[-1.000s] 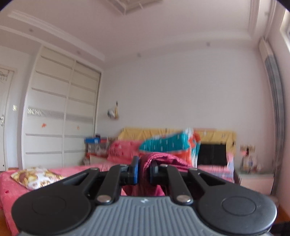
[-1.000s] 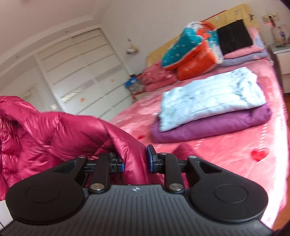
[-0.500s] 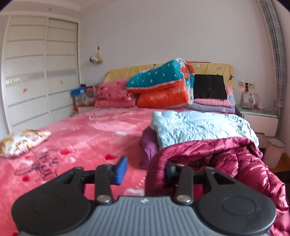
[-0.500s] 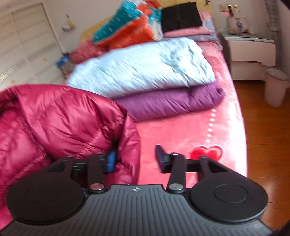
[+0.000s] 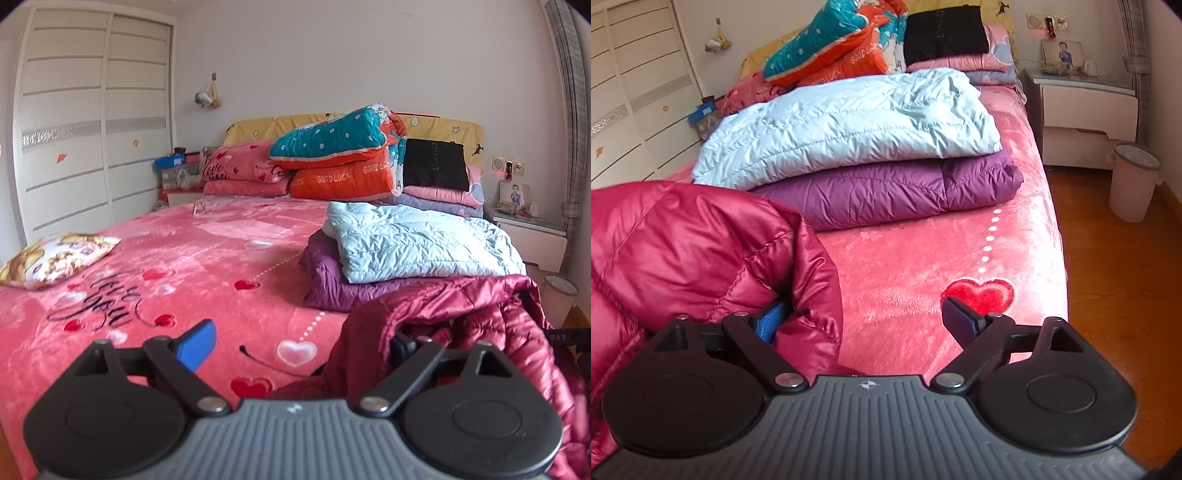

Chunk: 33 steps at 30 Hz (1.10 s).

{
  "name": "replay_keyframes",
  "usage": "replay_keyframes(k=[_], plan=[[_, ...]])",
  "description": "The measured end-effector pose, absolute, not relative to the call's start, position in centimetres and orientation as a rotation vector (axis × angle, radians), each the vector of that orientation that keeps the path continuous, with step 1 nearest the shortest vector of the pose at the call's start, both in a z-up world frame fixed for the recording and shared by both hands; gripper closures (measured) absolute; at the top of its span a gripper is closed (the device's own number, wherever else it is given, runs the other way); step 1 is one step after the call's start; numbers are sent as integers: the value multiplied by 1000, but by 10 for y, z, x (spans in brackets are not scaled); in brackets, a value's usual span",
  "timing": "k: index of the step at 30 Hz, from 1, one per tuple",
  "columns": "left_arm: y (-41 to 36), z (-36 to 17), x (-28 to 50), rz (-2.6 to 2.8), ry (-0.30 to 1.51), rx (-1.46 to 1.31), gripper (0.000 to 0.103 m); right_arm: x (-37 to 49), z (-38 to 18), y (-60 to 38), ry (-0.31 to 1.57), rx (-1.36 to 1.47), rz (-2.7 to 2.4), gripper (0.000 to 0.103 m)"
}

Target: Fold large clothes

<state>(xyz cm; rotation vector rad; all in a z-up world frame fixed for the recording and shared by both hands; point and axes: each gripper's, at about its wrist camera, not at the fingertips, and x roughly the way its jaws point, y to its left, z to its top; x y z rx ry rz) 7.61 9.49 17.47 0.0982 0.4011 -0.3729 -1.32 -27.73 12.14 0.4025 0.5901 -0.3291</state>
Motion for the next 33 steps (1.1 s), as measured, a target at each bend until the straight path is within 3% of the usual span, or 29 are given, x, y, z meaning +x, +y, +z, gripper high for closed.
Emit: replay_keyframes(k=[17,33], plan=[[114,224,-9,-397,369,-7,1,-90,159,-249,555,356,-335,0],[78,226,-85,-606,370,41,1,-192,231,-170,335,258,-23,0]])
